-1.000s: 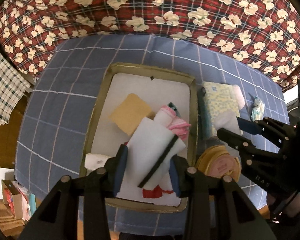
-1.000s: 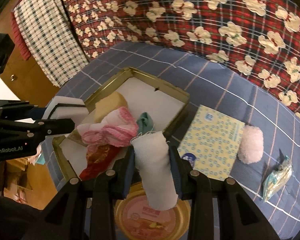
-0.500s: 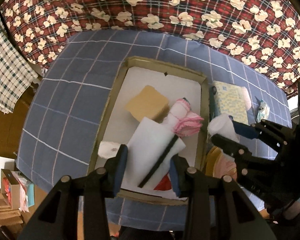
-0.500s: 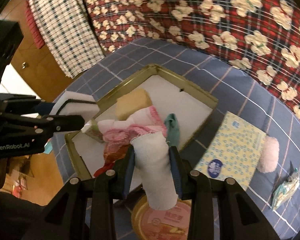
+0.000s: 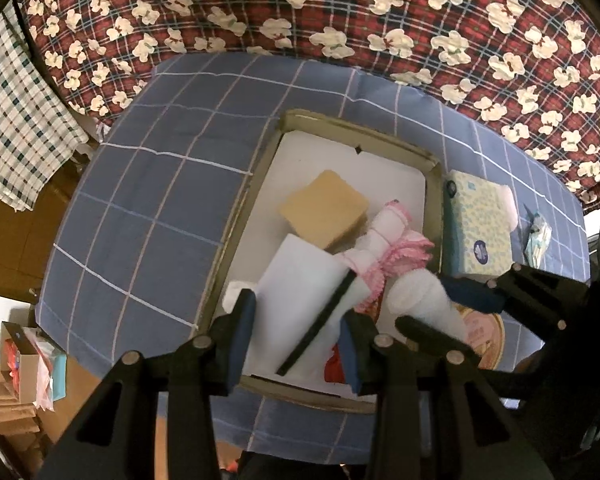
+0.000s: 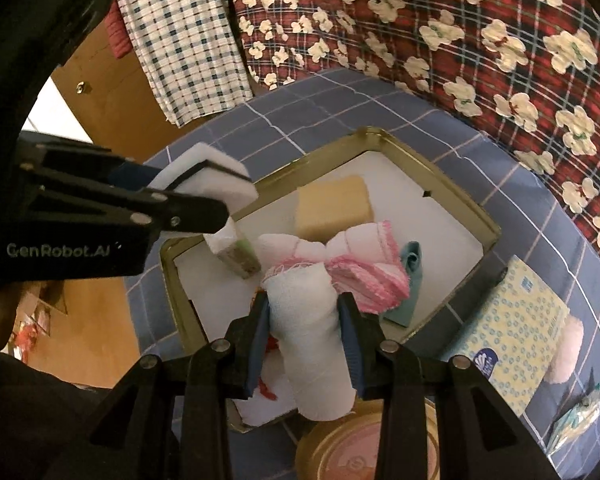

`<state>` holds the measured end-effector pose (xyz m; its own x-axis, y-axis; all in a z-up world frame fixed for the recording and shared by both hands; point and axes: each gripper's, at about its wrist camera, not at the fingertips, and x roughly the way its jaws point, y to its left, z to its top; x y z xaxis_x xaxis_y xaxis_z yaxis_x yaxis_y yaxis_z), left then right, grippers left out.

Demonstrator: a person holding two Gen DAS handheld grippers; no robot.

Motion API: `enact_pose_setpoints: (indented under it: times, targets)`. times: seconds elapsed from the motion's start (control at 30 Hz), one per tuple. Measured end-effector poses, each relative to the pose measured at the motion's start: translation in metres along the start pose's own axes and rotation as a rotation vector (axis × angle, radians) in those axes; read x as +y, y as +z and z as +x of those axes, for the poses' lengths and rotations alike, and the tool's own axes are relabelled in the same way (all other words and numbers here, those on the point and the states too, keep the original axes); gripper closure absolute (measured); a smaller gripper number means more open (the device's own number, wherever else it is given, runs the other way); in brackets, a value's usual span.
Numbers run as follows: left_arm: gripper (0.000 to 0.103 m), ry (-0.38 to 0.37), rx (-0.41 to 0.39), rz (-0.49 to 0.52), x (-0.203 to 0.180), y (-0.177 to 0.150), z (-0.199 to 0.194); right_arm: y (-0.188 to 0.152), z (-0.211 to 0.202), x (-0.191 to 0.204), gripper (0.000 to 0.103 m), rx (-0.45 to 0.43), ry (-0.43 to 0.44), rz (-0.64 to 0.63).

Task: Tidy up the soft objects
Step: 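Open the right gripper to drop the cloth roll while the left drops the foam block, then move both open grippers back toward the pink puff and cotton swab bag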

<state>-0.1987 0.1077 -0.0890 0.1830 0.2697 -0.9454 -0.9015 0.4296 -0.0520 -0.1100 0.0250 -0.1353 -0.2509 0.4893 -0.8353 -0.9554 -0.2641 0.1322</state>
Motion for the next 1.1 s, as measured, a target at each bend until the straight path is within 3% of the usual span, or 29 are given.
enact_pose_setpoints:
  times: [0.2,0.33,0.4,0.43,0.47,0.53,0.83,1.1]
  targets:
    - [0.065,-0.005,0.014,0.01,-0.001,0.007,0.007,-0.001,0.008,0.004,0.066,0.016,0.007,-0.021]
    - [0.055,0.002,0.034,0.018,-0.004,0.01,0.014,-0.003,0.015,0.005,0.064,0.034,0.028,-0.03]
    - [0.055,0.011,0.033,0.018,-0.005,0.012,0.014,-0.003,0.015,0.007,0.053,0.033,0.037,-0.044]
    - [0.054,0.009,0.033,0.019,-0.006,0.013,0.014,-0.003,0.013,0.009,0.036,0.024,0.027,-0.058]
    - [0.05,0.006,0.03,0.02,-0.006,0.015,0.014,-0.003,0.012,0.009,0.03,0.018,0.023,-0.065]
    - [0.044,0.008,0.028,0.02,-0.007,0.017,0.014,-0.003,0.01,0.008,0.03,0.01,0.019,-0.067]
    - [0.04,-0.007,0.013,0.028,-0.018,0.032,0.014,-0.006,-0.015,-0.024,0.03,-0.035,-0.036,0.036]
    - [0.038,-0.05,0.001,0.122,-0.062,0.052,0.016,-0.032,-0.057,-0.075,0.03,-0.095,-0.154,0.229]
